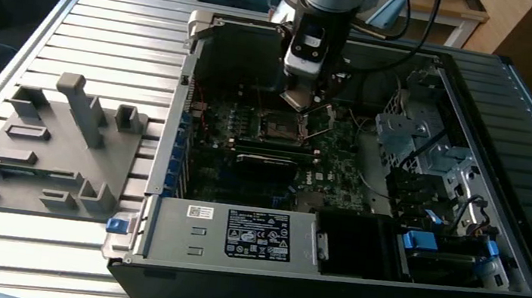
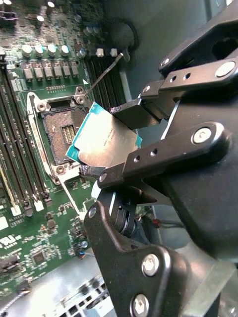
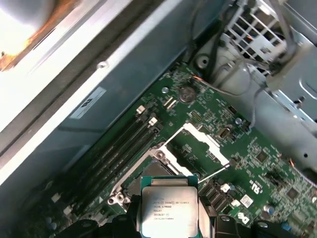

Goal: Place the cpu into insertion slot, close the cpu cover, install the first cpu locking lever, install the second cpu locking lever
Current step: 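Place the cpu into insertion slot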

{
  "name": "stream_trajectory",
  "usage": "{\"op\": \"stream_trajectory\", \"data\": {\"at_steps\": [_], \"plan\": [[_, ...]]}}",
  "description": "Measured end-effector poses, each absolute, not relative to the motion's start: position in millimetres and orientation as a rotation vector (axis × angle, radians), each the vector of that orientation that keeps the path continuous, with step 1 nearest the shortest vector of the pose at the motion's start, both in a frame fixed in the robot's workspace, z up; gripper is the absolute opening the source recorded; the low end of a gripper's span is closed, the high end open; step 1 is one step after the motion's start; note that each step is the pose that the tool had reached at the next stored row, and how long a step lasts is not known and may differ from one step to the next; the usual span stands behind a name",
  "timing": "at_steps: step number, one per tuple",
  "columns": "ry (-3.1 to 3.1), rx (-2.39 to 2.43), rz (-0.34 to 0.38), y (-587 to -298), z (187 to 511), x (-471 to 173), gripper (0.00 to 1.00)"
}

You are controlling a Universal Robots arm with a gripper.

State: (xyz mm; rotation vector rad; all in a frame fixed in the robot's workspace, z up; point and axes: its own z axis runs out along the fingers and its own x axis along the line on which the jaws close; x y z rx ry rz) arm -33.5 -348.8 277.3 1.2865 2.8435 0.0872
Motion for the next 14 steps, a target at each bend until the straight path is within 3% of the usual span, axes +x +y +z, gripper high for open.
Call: {"op": "stream_trajectory", "data": {"at_steps": [14], "plan": [[2.651, 1.635, 0.082, -348.8, 273.8, -33.4, 0.54]]}}
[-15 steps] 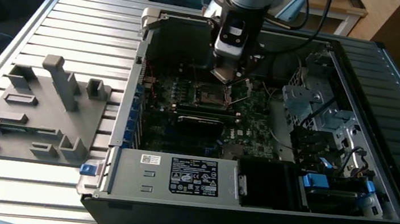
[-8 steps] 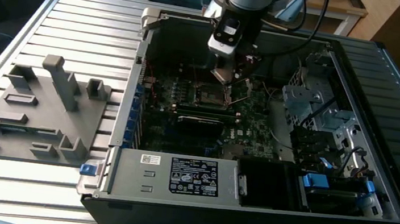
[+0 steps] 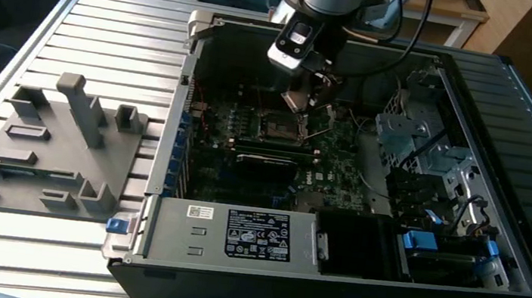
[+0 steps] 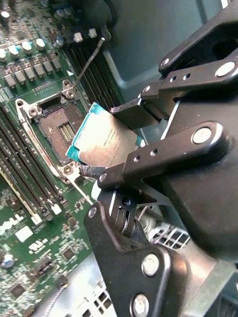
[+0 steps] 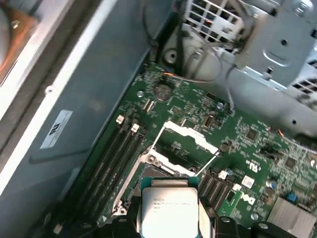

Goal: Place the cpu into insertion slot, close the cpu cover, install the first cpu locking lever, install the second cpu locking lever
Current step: 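Place the cpu into insertion slot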

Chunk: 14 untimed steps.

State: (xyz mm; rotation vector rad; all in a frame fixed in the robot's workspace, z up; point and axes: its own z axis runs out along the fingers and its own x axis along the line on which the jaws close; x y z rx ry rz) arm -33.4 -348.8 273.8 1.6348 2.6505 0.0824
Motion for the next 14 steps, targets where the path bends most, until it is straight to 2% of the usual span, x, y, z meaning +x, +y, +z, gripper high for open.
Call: {"op": "stream_trajectory", "data": {"at_steps": [14], "plan": [[2.461, 1.9, 0.077, -348.8, 271.5, -33.5, 0.54]]}}
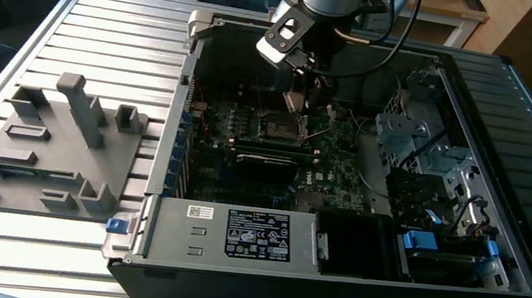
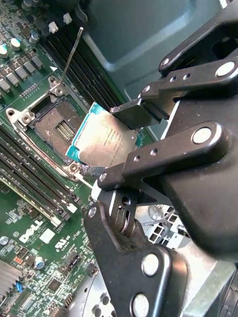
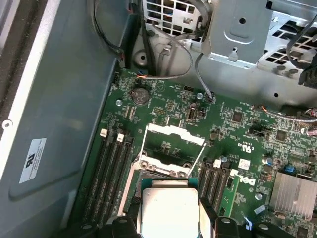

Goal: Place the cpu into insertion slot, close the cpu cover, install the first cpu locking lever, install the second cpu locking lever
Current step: 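Place the cpu into insertion slot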

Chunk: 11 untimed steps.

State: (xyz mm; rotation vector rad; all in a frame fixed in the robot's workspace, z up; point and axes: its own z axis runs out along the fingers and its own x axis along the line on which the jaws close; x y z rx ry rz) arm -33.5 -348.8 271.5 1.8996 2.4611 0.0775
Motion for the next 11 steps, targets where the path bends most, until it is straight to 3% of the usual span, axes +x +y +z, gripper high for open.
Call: {"op": "stream_trajectory", "data": {"at_steps": [11], "plan": [[2.461, 1.9, 0.078, -348.8, 271.4, -33.5, 0.54]]}}
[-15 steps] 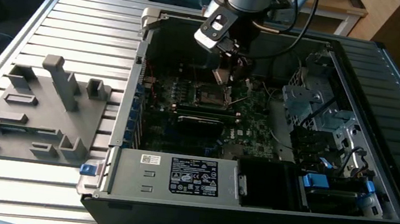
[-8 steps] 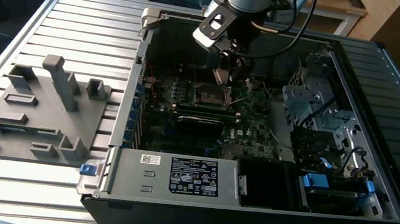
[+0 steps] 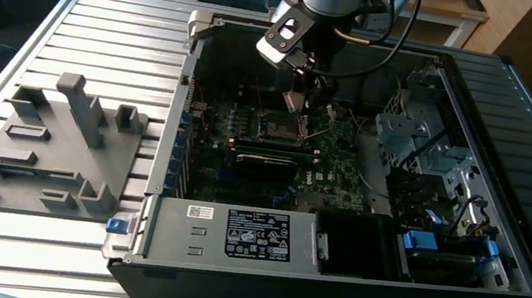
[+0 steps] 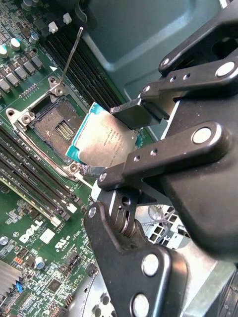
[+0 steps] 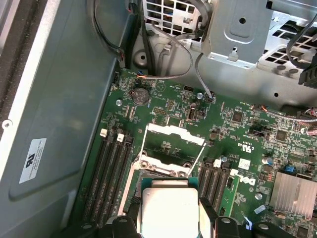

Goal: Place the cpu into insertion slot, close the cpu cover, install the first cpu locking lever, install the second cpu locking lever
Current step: 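Place the cpu into insertion slot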

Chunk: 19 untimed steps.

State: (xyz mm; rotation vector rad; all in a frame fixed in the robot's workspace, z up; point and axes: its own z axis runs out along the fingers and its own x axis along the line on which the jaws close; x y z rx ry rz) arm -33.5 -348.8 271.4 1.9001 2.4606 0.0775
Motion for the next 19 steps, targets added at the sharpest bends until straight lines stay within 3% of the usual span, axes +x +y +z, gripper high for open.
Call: {"op": "stream_trajectory", "data": {"at_steps": [19], "plan": [[2.383, 1.992, 0.073, -348.8, 267.5, -33.5, 0.54]]}}
